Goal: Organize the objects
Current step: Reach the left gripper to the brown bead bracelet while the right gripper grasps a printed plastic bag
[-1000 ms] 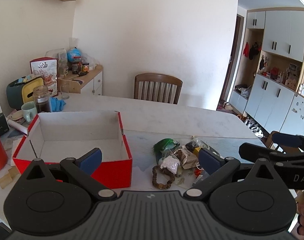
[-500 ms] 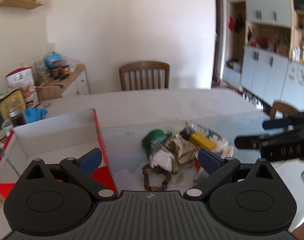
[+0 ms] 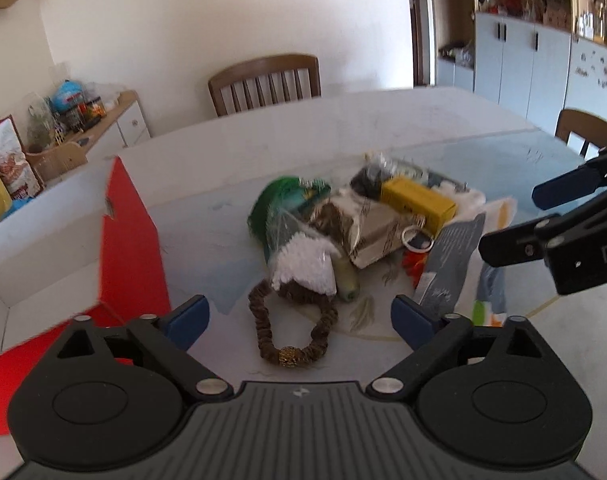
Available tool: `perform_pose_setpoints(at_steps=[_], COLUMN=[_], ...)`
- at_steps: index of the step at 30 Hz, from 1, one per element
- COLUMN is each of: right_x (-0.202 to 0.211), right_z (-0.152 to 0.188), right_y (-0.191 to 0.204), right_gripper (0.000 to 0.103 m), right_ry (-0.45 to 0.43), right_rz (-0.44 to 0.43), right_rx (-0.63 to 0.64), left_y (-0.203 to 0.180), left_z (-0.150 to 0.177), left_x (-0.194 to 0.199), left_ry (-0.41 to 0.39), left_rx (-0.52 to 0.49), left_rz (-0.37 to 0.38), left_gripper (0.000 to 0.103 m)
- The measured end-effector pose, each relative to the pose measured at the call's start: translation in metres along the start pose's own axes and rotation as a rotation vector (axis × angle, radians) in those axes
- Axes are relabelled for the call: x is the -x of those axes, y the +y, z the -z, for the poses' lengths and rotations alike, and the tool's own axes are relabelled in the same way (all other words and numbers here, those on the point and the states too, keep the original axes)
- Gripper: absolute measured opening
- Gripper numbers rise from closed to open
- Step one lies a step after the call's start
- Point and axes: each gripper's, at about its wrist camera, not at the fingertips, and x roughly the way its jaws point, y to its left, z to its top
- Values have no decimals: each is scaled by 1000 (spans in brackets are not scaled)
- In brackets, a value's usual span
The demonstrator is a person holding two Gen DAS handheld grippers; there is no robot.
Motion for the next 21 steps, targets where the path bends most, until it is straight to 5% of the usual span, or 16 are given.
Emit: perform_pose_setpoints(at_steps=[10,21], right_x=[-37,-43], right_z=[-5,-7], right_y=[-17,-19], right_gripper=[74,41], right_ry=[121,150], right_rz=[-27,-88], right_rx=[-60,-10], left_y=[-9,-18], left_z=[4,-6], left_x=[-38,-50], left_ry=[111,155], left_rx=[-48,-21], left_rz=[-11,6], left_gripper=[58,30])
